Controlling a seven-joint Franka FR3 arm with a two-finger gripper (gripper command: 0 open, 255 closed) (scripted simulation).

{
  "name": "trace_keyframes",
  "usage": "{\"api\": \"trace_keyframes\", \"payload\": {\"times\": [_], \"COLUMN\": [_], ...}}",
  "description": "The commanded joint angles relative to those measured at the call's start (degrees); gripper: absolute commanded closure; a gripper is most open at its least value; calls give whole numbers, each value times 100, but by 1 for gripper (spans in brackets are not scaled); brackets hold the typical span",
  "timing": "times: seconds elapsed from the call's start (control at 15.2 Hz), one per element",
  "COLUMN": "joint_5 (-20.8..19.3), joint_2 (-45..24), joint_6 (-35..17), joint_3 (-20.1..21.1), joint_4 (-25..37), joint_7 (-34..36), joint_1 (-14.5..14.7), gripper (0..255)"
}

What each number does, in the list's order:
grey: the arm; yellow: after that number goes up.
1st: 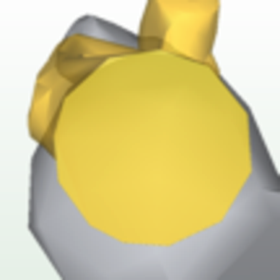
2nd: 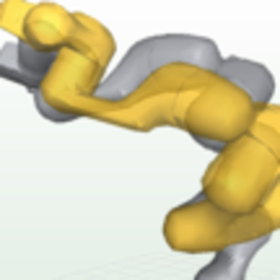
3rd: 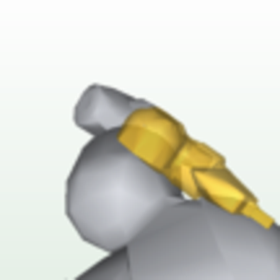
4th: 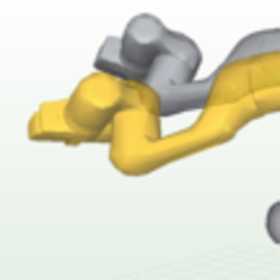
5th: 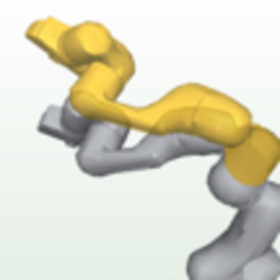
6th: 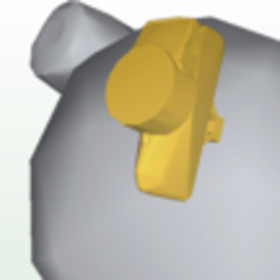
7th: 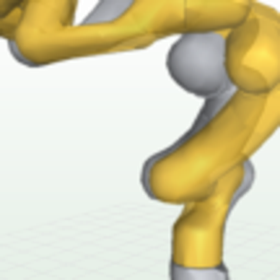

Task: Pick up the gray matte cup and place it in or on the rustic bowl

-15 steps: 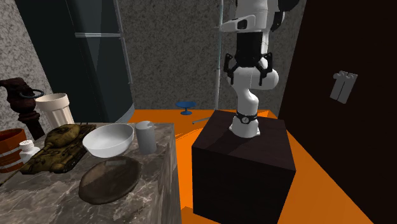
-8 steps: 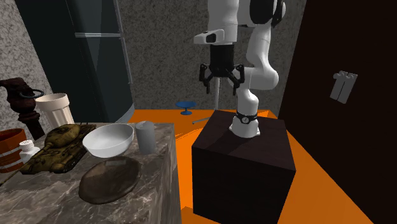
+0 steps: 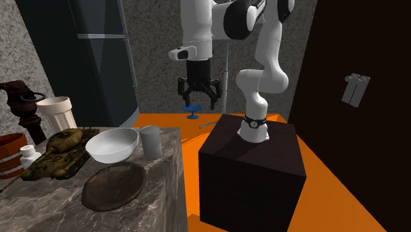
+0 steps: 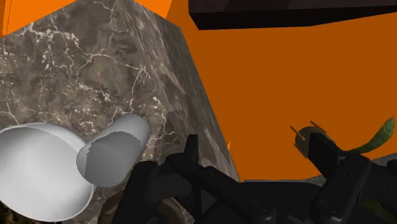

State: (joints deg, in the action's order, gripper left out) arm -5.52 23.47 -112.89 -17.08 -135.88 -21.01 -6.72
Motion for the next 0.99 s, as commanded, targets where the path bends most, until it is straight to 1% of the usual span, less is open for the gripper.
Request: {"api": "trace_keyframes", "payload": {"times": [0.0, 0.2, 0.4, 0.66, 0.86, 0.92], "joint_5": [11, 93, 263, 622, 963, 996], "joint_2": [-361, -909, -1492, -2320, -2969, -3030], "joint_6": [-215, -468, -681, -884, -963, -967], "joint_3": [-177, -451, -701, -965, -1084, -1086], "joint_4": [162, 469, 834, 1414, 1924, 1976], "joint_7": [-212, -575, -966, -1525, -1949, -1987], "joint_1": [-32, -88, -148, -276, -441, -466], "gripper": [0, 0, 0, 0, 0, 0]}}
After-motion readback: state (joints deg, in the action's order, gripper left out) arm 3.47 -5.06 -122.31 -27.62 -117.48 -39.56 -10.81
